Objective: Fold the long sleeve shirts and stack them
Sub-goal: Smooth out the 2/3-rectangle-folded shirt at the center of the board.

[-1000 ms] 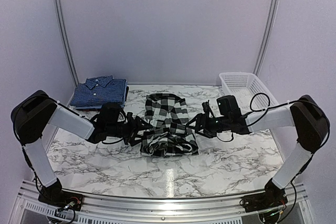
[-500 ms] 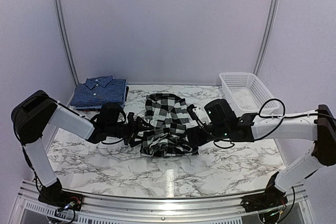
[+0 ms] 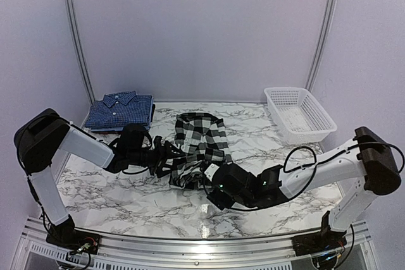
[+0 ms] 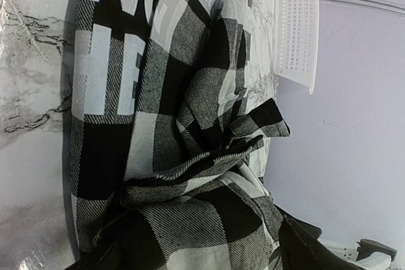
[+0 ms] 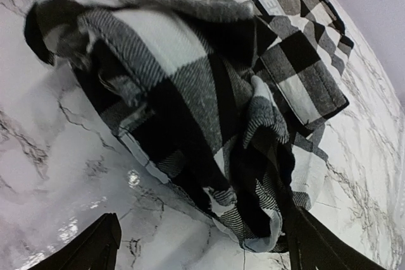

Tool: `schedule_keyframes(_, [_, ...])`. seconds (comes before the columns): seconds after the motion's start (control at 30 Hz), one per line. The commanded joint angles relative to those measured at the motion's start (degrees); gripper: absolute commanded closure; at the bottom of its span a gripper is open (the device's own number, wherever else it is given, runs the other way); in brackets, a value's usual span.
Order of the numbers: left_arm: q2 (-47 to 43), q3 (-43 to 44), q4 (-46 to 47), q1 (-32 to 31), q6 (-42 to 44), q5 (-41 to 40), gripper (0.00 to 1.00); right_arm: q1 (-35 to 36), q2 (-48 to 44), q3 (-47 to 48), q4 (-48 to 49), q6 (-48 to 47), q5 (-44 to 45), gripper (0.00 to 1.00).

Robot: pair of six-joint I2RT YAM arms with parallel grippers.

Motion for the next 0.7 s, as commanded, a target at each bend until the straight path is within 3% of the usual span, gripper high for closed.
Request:
schedule_keyframes(0.0, [0.93, 1.29, -0.40, 0.30, 0.24, 0.91, 0.21, 1.53, 4.92, 2.92, 1.54, -3.11, 11.47, 0.12])
schedule_keyframes(0.4, [0.50, 1.28, -0.39, 0.30, -0.03, 1.27, 0.21, 1.26, 10.27, 9.12, -0.50, -2.36, 15.86, 0.16])
schedule_keyframes(0.67, [0.02, 1.08, -0.42, 0.30, -0.04, 1.38, 0.21, -2.26, 10.98, 11.97, -2.40, -1.39, 14.14, 0.35])
